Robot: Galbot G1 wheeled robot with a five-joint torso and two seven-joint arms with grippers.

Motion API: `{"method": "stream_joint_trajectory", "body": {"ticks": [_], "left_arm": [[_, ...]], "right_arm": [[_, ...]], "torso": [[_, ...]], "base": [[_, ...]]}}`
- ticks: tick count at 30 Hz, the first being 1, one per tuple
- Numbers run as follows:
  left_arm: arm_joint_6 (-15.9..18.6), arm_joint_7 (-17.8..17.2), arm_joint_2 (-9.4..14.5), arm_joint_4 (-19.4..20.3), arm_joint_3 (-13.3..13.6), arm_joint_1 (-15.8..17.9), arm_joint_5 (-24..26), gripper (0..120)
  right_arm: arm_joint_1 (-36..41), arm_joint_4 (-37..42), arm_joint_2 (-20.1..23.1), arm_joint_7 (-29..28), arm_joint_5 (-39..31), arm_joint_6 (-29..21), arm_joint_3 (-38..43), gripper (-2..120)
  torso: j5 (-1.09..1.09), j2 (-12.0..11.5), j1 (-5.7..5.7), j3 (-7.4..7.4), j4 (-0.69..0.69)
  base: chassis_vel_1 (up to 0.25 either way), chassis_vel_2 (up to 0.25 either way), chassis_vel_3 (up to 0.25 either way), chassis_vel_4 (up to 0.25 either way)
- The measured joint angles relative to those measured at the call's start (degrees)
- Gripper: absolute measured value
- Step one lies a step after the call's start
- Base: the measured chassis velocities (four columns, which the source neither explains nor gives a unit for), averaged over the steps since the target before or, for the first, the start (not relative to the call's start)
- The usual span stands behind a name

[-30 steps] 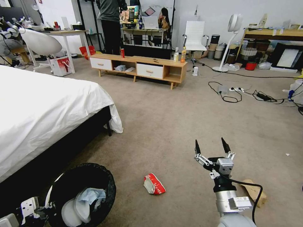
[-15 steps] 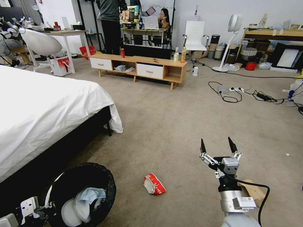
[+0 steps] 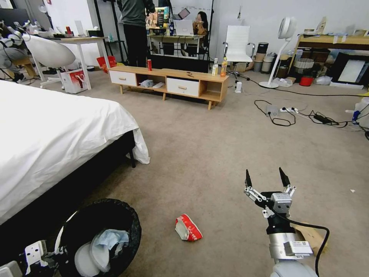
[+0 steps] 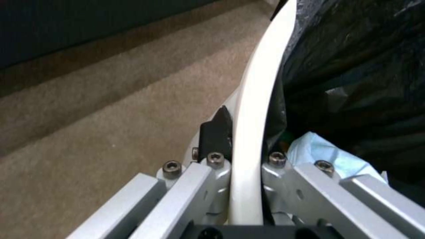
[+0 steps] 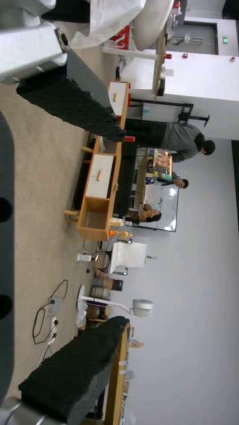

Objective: Pick up the trash bin and place the garbage on the floor into it.

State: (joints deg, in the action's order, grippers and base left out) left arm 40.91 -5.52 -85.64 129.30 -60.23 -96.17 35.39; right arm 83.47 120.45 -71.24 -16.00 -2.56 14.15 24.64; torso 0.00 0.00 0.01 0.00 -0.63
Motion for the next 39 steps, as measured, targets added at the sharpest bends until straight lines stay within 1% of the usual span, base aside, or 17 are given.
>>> {"method": "stream_joint_trajectory", "body": {"ticks": [4, 20, 27, 30, 31, 33, 34, 35, 36, 37, 38, 39], "left_arm": [[0.0, 0.0, 0.0, 0.0, 0.0, 0.0, 0.0, 1], [0.0, 0.1, 0.0, -0.2, 0.0, 0.0, 0.0, 1], [0.0, 0.2, 0.1, -0.2, -0.2, 0.0, 0.0, 1], [0.0, 0.2, 0.1, -0.1, -0.2, 0.0, 0.0, 2], [0.0, 0.2, 0.1, -0.1, -0.2, 0.0, 0.0, 2], [0.0, 0.2, 0.0, 0.1, -0.2, -0.2, 0.0, 1], [0.0, 0.2, 0.0, 0.1, -0.2, -0.2, 0.0, 1], [0.0, 0.3, 0.0, 0.3, -0.3, -0.3, 0.0, 1], [0.0, 0.3, 0.0, 0.4, -0.3, -0.4, 0.0, 2], [0.0, 0.3, 0.0, 0.4, -0.3, -0.4, 0.0, 2], [0.0, 0.3, 0.0, 0.5, -0.4, -0.5, 0.0, 1], [0.0, 0.3, 0.0, 0.7, -0.4, -0.5, 0.0, 1]], "right_arm": [[-0.1, -0.3, -0.1, 0.1, 0.0, 0.4, -0.2, 100], [-0.4, -0.5, 0.0, 0.3, 0.0, 0.6, -0.3, 100], [-1.1, -0.6, 1.0, 0.3, -1.0, -0.3, -0.8, 100], [-1.8, 0.1, 3.2, -0.5, -3.9, -3.2, -2.1, 100], [-1.8, 0.1, 3.2, -0.5, -3.9, -3.2, -2.1, 100], [-4.4, 0.9, 8.8, -3.3, -12.2, -9.1, -4.7, 100], [-4.4, 0.9, 8.8, -3.3, -12.2, -9.1, -4.7, 100], [-6.1, 1.1, 10.8, -4.5, -16.0, -12.1, -5.8, 100], [-8.7, 1.6, 13.1, -6.6, -21.7, -16.7, -7.7, 100], [-8.7, 1.6, 13.1, -6.6, -21.7, -16.7, -7.7, 100], [-11.4, 2.5, 14.7, -8.6, -26.5, -20.5, -9.6, 100], [-13.3, 3.1, 15.5, -9.9, -29.3, -22.8, -10.8, 100]], "torso": [[0.0, 0.0, 0.0, 0.01, 0.0], [0.0, 0.0, 0.0, 0.0, 0.0], [0.0, 0.0, 0.0, 0.0, 0.0], [0.0, 0.0, 0.0, -0.01, -0.01], [0.0, 0.0, 0.0, -0.01, -0.01], [0.01, 0.0, 0.0, 0.0, -0.02], [0.01, 0.0, 0.0, 0.0, -0.02], [0.0, 0.0, 0.0, 0.0, 0.01], [0.0, 0.0, 0.0, 0.0, 0.0], [0.0, 0.0, 0.0, 0.0, 0.0], [0.01, 0.0, 0.0, 0.0, 0.0], [0.01, 0.0, 0.0, 0.0, 0.0]], "base": [[-0.049, 0.046, 0.059, -0.072], [0.0, 0.0, 0.0, 0.0], [0.0, 0.0, 0.0, 0.0], [0.0, 0.0, 0.0, 0.0], [0.0, 0.0, 0.0, 0.0], [0.0, 0.0, 0.0, 0.0], [0.0, 0.0, 0.0, 0.0], [0.0, 0.0, 0.0, 0.0], [0.0, 0.0, 0.0, 0.0], [0.0, 0.0, 0.0, 0.0], [0.0, 0.0, 0.0, 0.0], [0.0, 0.0, 0.0, 0.0]]}}
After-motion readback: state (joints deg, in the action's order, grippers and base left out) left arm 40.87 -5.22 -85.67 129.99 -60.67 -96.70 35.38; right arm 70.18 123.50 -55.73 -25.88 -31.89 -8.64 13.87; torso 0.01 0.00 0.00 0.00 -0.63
